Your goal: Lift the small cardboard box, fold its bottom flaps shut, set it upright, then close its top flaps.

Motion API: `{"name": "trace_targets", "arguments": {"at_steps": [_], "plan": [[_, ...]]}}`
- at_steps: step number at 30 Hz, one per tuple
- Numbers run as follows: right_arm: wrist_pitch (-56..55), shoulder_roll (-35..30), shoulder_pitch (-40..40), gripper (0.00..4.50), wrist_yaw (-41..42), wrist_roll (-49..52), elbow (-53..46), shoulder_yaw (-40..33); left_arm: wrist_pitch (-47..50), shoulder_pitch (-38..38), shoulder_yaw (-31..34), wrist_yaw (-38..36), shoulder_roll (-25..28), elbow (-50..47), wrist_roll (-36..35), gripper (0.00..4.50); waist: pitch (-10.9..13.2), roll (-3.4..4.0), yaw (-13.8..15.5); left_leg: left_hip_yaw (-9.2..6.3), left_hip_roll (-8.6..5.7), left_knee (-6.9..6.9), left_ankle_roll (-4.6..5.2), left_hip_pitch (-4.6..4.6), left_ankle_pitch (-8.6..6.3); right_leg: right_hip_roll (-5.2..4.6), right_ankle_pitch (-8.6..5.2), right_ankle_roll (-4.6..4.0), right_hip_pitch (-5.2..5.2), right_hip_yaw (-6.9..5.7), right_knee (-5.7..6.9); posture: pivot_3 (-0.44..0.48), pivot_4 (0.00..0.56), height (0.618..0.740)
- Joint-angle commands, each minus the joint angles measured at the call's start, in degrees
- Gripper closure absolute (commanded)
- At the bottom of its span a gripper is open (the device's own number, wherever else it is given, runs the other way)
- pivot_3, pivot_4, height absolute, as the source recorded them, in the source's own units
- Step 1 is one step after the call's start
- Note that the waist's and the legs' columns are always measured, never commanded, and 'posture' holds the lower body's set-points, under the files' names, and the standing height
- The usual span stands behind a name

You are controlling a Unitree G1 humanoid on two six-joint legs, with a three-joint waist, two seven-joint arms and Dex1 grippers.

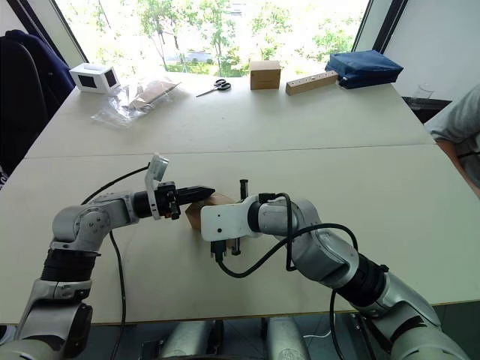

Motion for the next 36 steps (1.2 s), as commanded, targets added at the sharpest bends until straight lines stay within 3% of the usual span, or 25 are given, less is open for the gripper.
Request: {"name": "trace_targets", "arguments": {"at_steps": [1, 36], "plan": [[0.38, -0.64, -0.15, 4.50, -0.02, -2.57, 1.87, -0.62, -0.48, -0.04, -0.31, -0.71, 0.68, -2.18, -0.13, 4.43, 0.00, 0.00, 0.00, 0.00, 0.00, 0.00, 0.00, 0.00, 0.00, 0.00, 0.00, 0.00, 0.00, 0.00, 0.00, 0.000, 0.150, 0.740], [-3.68, 1.78, 1.55, 4.50, 3.82, -11.07, 2.96, 0.82, -2.58, -2.22, -2.02, -0.98, -0.09, 0.45, 1.47, 4.43, -0.03, -0.01, -0.01, 0.00, -0.01, 0.00, -0.01, 0.02, 0.01, 0.00, 0.00, 0.00, 0.02, 0.00, 0.00, 0.000, 0.150, 0.740]]}}
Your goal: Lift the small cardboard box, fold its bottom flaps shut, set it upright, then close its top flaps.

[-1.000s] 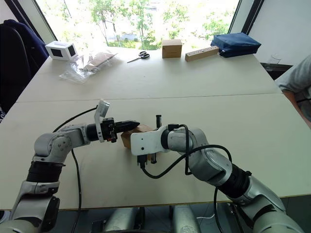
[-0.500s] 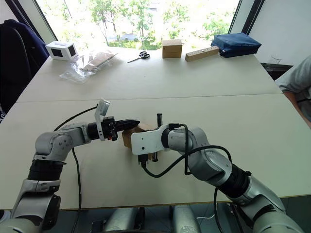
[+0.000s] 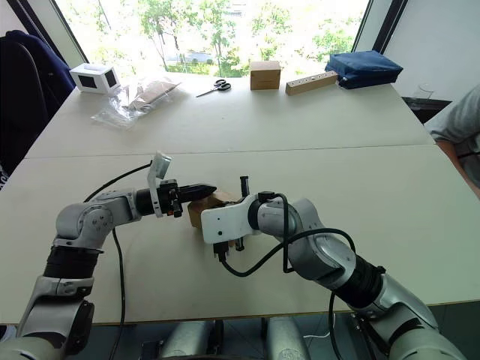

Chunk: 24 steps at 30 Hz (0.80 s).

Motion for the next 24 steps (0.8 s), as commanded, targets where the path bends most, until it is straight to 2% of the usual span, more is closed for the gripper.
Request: {"name": "trace_targets", "arguments": {"at_steps": [1, 13, 19, 24], "plan": [[0.36, 0.51, 0.31, 4.50, 0.66, -2.08, 2.09, 0.92, -1.05, -1.03, -0.71, -1.00, 0.07, -0.70, 0.52, 4.43, -0.01, 0.00, 0.01, 0.00, 0.00, 0.00, 0.00, 0.00, 0.00, 0.00, 0.00, 0.00, 0.00, 0.00, 0.00, 0.000, 0.150, 0.740], [1.91, 3.15, -0.16, 4.50, 2.20, -6.91, 0.45, 0.64, -2.28, -1.66, -1.26, -1.54, -0.48, 0.94, 1.83, 4.43, -0.03, 0.00, -0.02, 0.00, 0.00, 0.00, -0.01, 0.01, 0.00, 0.01, 0.00, 0.00, 0.00, 0.00, 0.01, 0.000, 0.150, 0.740], [5.31, 5.80, 0.93, 4.50, 4.21, -3.13, -3.46, -3.12, -3.26, -1.77, -2.08, -2.06, -0.37, 1.32, 2.84, 4.43, -0.03, 0.00, -0.03, 0.00, 0.00, 0.00, -0.01, 0.01, 0.01, 0.01, 0.00, 0.00, 0.00, 0.00, 0.02, 0.000, 0.150, 0.740], [8.60, 4.69, 2.38, 4.50, 6.52, 1.27, -7.83, -8.16, -5.25, -0.70, -4.98, -4.61, 1.52, 0.11, 5.67, 4.43, -0.03, 0.00, -0.01, -0.01, -0.01, 0.00, -0.01, 0.01, 0.00, 0.01, 0.00, 0.00, 0.00, 0.00, 0.01, 0.000, 0.150, 0.740]]}}
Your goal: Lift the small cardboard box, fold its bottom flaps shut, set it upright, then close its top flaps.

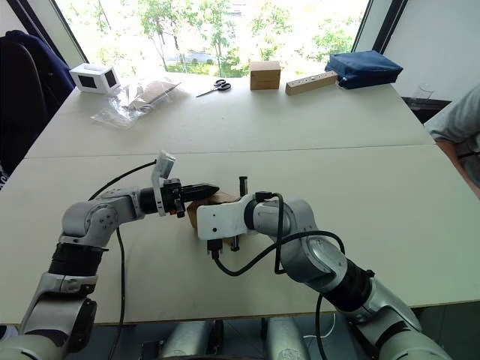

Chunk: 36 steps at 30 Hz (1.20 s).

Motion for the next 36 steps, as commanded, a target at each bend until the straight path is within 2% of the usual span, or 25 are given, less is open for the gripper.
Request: {"name": "trace_targets", "arguments": {"at_steps": [1, 4, 7, 11, 19, 26, 36], "plan": [[2.05, -0.45, 0.79, 4.50, 0.84, 3.22, -4.34, -4.30, -2.22, 0.56, -3.34, -2.68, 2.17, -1.79, 2.88, 4.43, 0.00, 0.00, -0.03, 0.00, 0.00, 0.00, 0.00, 0.00, 0.00, 0.00, 0.00, 0.00, 0.00, 0.00, 0.00, 0.000, 0.150, 0.740], [2.45, -1.21, 1.26, 4.50, 0.81, 4.03, -4.86, -4.52, -2.87, 0.72, -3.86, -3.51, 2.55, -1.70, 3.34, 4.43, 0.00, 0.00, -0.06, -0.01, 0.00, -0.01, 0.00, 0.00, 0.00, 0.00, 0.00, 0.00, 0.00, 0.00, 0.00, 0.000, 0.150, 0.740], [6.62, 0.64, 2.14, 4.50, -0.40, 7.38, -6.53, -8.38, -3.10, 0.55, -3.38, -3.88, 2.74, -1.35, 3.29, 4.43, 0.00, 0.00, -0.01, -0.01, 0.00, -0.01, 0.00, 0.00, 0.00, 0.00, 0.00, 0.00, 0.00, 0.00, 0.00, 0.000, 0.150, 0.740], [6.13, 0.02, 3.44, 4.50, -3.81, 7.84, -4.42, -10.38, -2.40, 0.25, -1.62, -3.53, 2.77, -2.73, 1.96, 4.43, 0.00, 0.00, 0.01, -0.01, 0.00, -0.01, 0.01, 0.00, 0.00, 0.00, 0.00, 0.00, 0.00, 0.00, 0.00, 0.000, 0.150, 0.740], [9.47, 5.75, 6.06, 4.50, -9.58, 14.15, -4.74, -14.49, -1.15, 0.92, 1.10, -0.94, 4.10, -9.30, 0.27, 4.43, 0.00, 0.00, -0.15, -0.01, 0.02, -0.03, 0.01, 0.00, 0.00, 0.00, 0.00, 0.00, -0.03, 0.01, 0.02, 0.000, 0.150, 0.740], [10.42, 4.04, 8.33, 4.50, -10.65, 18.36, -6.63, -13.43, -4.19, 3.69, -2.70, -2.55, 8.66, -13.25, 4.58, 4.43, 0.00, 0.01, -0.09, -0.01, 0.01, -0.05, 0.02, 0.00, -0.01, 0.00, 0.00, 0.00, -0.03, 0.01, 0.00, 0.000, 0.150, 0.740], [9.77, 0.74, 7.97, 4.50, -12.85, 18.44, -2.28, -8.66, -7.38, 3.38, -6.05, -2.97, 8.17, -11.39, 8.00, 4.43, 0.00, 0.01, -0.07, 0.00, 0.01, -0.05, 0.13, 0.00, -0.07, 0.00, 0.00, 0.00, -0.02, 0.01, 0.00, 0.000, 0.150, 0.740]]}}
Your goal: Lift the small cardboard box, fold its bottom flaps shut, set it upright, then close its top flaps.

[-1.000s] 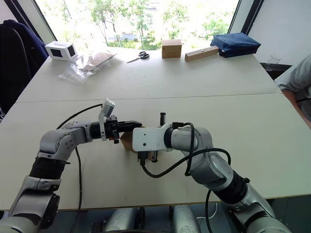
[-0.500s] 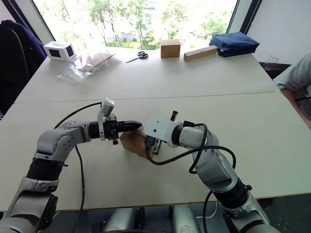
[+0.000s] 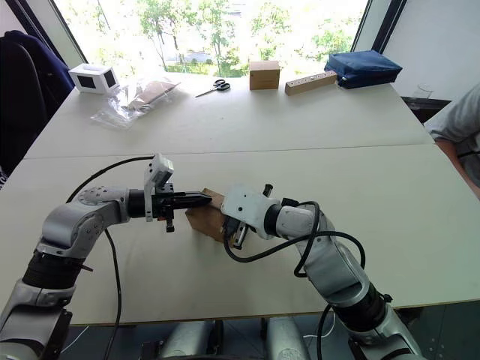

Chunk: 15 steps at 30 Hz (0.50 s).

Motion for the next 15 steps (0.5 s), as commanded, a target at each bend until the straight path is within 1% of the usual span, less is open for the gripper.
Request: {"name": "trace_targets", "arguments": {"at_steps": [1, 7, 12, 15], "plan": [[-0.79, -0.93, -0.78, 4.50, -0.79, 0.56, 0.31, 1.05, -1.29, -0.53, -0.90, -0.44, 0.13, -0.06, 1.37, 4.43, 0.00, 0.00, 0.00, 0.00, 0.00, 0.00, 0.00, 0.00, 0.00, 0.00, 0.00, 0.00, 0.00, 0.00, 0.00, 0.000, 0.150, 0.740], [-1.51, -1.03, -1.78, 4.50, -1.82, 0.74, 1.65, 1.35, -2.20, -0.73, -1.34, -0.57, 0.57, 0.30, 2.77, 4.43, 0.00, 0.00, -0.01, 0.00, 0.00, 0.00, 0.18, 0.00, -0.10, 0.01, 0.00, 0.00, 0.00, 0.00, 0.01, 0.000, 0.150, 0.740], [-1.57, 1.82, 0.80, 4.50, -2.79, 7.81, -3.56, -8.69, 3.07, -2.68, 7.50, 3.70, -1.80, 0.85, -4.32, 4.43, 0.00, 0.00, 0.07, 0.00, 0.00, 0.02, 0.19, -0.01, -0.11, 0.01, 0.00, 0.00, 0.01, 0.00, 0.01, 0.000, 0.150, 0.740], [0.99, 5.56, 2.66, 4.50, -4.46, 14.21, -6.71, -17.70, 4.87, -2.52, 12.95, 6.54, -1.89, 1.78, -7.03, 4.43, 0.00, 0.00, -0.04, -0.01, 0.01, 0.01, 0.23, -0.01, -0.13, 0.01, 0.00, 0.00, 0.00, 0.00, 0.01, 0.000, 0.150, 0.740]]}}
